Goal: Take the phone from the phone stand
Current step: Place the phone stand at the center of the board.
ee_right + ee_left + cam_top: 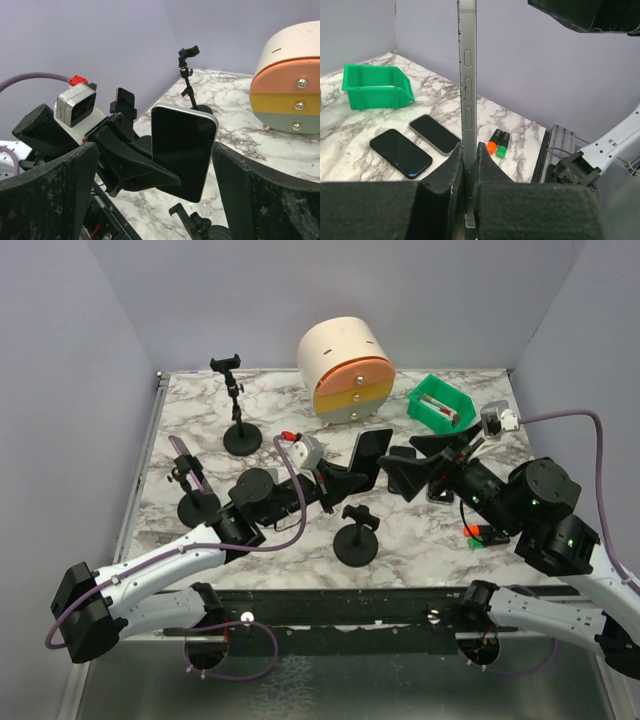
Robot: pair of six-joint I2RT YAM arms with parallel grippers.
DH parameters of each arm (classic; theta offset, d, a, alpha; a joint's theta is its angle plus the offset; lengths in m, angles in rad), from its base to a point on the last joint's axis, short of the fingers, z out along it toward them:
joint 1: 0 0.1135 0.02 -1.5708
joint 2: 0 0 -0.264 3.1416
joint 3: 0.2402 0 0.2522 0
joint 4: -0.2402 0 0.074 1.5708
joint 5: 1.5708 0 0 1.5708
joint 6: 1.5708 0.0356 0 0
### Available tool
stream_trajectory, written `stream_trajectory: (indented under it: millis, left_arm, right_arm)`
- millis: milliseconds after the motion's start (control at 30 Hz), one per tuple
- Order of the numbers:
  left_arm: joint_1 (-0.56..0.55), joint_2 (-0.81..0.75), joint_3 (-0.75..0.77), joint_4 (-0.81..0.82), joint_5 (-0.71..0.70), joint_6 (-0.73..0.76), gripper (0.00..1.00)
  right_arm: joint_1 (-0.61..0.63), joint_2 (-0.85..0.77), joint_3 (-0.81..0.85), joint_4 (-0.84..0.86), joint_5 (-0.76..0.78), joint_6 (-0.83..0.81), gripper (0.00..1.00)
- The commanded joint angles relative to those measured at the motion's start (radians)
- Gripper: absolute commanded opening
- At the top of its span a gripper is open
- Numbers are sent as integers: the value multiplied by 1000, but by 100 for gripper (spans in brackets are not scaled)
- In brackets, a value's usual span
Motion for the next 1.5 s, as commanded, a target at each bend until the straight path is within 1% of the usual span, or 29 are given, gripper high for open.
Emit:
stream_trajectory:
  millis: [0,100,267,333,433,533,633,733,867,933,1000,1033,1067,1133,1167,1200,1233,1267,1300,1367,1467]
  left_arm:
    - [1,-65,-11,87,-3,-50,0]
    - [1,-106,-23,120,53,-102,0]
    - [1,-183,-26,171,243,-220,0]
    - [1,-211,-20,179,296,-260,0]
    - [1,-231,-1,191,346,-311,0]
    - [1,-228,17,205,374,-342,0]
    - [1,-223,23,224,376,-356,0]
    - [1,-216,28,242,382,-367,0]
    - [0,-215,30,259,387,-374,0]
    - [0,-213,32,261,392,-374,0]
    - [0,-210,26,263,392,-367,0]
    - [0,-213,20,262,391,-359,0]
    - [0,-218,9,262,386,-349,0]
    - [0,-237,-18,262,359,-335,0]
    - [0,-252,-30,262,345,-325,12]
    - [0,-266,-45,261,328,-311,43]
    - [0,-285,-59,255,305,-296,64]
    - [0,-309,-73,240,271,-281,85]
    - [0,-336,-87,213,223,-267,97]
    - [0,-394,-111,140,117,-230,99]
    - [1,-486,-141,12,-51,-121,99]
  right_arm:
    - [5,-60,-62,57,-74,-39,100]
    - [5,-113,-134,114,-138,-47,99]
    - [5,-159,-178,208,-326,-48,98]
    - [5,-158,-184,233,-382,-44,97]
    - [5,-142,-206,325,-491,-17,95]
    - [5,-98,-216,407,-590,28,89]
    - [5,-45,-210,459,-636,69,79]
    - [5,-16,-217,507,-658,102,65]
    - [5,11,-207,509,-660,116,58]
    - [5,22,-206,512,-658,126,51]
    - [5,30,-208,525,-666,135,38]
    - [5,34,-208,525,-668,138,30]
    - [5,35,-208,525,-669,137,20]
    - [5,25,-213,524,-656,134,6]
    - [5,17,-213,519,-644,125,2]
    - [5,9,-206,507,-626,111,0]
    - [5,1,-196,481,-599,93,0]
    - [5,-4,-183,453,-561,71,0]
    - [5,-8,-162,419,-513,45,0]
    - [5,2,-115,327,-363,-4,0]
    - [5,62,-40,155,-44,-66,0]
